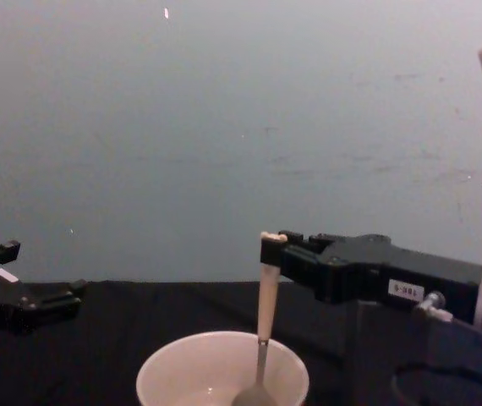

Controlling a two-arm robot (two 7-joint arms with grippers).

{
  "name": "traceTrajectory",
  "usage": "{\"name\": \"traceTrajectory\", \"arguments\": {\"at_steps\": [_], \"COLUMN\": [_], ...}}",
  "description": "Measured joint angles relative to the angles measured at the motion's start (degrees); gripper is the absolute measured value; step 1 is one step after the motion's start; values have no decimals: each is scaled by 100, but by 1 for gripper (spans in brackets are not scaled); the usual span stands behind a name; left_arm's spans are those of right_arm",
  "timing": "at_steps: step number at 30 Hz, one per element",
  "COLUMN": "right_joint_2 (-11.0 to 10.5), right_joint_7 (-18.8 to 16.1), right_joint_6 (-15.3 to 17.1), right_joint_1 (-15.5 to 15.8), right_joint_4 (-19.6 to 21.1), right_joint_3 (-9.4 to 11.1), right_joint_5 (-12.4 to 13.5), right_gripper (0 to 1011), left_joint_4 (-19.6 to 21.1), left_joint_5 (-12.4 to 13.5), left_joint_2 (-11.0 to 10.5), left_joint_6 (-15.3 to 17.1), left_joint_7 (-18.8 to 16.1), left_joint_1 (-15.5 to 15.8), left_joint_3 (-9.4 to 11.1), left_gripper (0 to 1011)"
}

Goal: Pick up the stirring spoon with one hand, stir inside the cup, then place it back in its original position.

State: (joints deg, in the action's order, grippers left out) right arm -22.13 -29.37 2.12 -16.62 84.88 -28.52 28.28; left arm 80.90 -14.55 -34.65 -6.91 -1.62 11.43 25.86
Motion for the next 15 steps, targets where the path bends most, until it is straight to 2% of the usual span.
{"name": "traceTrajectory", "arguments": {"at_steps": [15], "right_joint_2": [84], "right_joint_7": [-101], "right_joint_6": [28], "right_joint_1": [-42], "right_joint_4": [-9], "right_joint_3": [-253], "right_joint_5": [-32], "right_gripper": [211], "left_joint_4": [0], "left_joint_5": [0], "left_joint_2": [0], "left_joint_6": [0], "left_joint_7": [0], "left_joint_1": [0], "left_joint_3": [0], "left_gripper": [1001]}}
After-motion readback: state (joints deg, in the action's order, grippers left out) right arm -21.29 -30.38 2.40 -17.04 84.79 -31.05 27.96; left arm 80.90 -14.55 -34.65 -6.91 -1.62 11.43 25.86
